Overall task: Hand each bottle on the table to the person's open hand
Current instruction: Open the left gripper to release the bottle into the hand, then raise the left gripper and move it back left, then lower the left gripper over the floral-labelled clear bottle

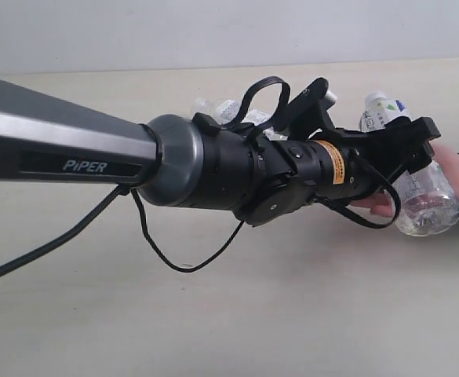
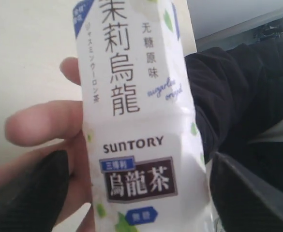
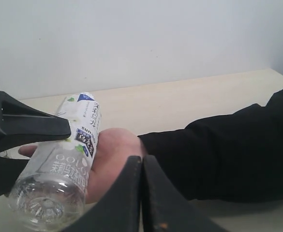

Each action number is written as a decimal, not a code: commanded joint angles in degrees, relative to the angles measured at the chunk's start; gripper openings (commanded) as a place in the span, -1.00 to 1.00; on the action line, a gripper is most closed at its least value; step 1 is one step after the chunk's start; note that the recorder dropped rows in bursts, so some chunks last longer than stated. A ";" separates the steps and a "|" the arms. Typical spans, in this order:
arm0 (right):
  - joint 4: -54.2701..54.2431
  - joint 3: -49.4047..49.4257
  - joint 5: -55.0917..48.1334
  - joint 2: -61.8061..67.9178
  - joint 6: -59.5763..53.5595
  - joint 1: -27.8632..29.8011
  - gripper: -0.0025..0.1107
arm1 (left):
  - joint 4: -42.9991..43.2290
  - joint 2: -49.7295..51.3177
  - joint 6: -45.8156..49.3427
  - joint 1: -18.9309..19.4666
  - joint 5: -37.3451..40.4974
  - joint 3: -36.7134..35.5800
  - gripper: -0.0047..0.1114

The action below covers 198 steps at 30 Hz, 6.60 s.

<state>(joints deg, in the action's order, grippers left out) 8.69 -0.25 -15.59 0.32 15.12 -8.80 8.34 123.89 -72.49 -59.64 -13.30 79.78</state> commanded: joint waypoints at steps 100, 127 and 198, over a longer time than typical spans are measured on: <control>0.23 0.25 0.48 -0.32 0.03 -0.19 -0.96 | -32.08 -53.85 91.75 36.68 55.96 -15.95 -0.92; 0.23 0.25 0.48 -0.32 0.03 -0.19 -0.96 | -10.68 -10.62 134.75 36.95 78.59 29.07 -0.92; 0.23 0.25 0.48 -0.32 0.03 -0.19 -0.96 | -27.80 11.51 181.69 30.18 46.74 29.70 0.68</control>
<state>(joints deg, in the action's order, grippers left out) 8.69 -0.25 -15.59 0.32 15.12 -8.80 -18.61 134.72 107.86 -29.51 34.98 109.25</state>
